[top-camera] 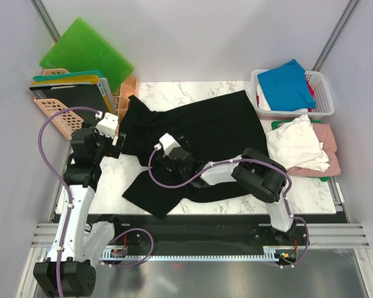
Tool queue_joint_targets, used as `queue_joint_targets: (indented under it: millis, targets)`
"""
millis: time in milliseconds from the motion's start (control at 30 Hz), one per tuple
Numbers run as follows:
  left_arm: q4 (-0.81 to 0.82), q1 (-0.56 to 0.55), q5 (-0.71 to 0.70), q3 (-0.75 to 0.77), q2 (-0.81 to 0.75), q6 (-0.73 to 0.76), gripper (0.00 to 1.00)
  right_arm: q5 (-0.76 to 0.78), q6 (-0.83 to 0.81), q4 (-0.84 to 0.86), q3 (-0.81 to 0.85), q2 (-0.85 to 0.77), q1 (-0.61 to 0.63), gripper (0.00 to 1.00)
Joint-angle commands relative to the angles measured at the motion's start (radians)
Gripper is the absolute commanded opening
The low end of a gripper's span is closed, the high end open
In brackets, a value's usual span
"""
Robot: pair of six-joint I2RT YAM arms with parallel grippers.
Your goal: Fold and stack the t-shirts
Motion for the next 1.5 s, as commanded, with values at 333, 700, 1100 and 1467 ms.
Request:
queue_joint_targets:
  millis: [333,700,1100,1467]
  targets:
    - [0.038,0.006,-0.015,0.029,-0.008,0.024,1.00,-0.258,0.008,-0.194,0.152,-0.057,0.275,0.93]
    - [0.009,0.012,-0.045,-0.004,-0.074,0.033,1.00,-0.313,-0.010,-0.318,0.321,-0.010,0.280,0.91]
    - [-0.190,0.012,0.132,0.086,-0.153,0.011,1.00,-0.109,0.024,-0.467,0.086,-0.550,-0.116,0.94]
    - [-0.692,-0.247,0.296,0.189,0.098,0.140,1.00,-0.124,-0.173,-0.761,0.061,-0.694,-0.726,0.98]
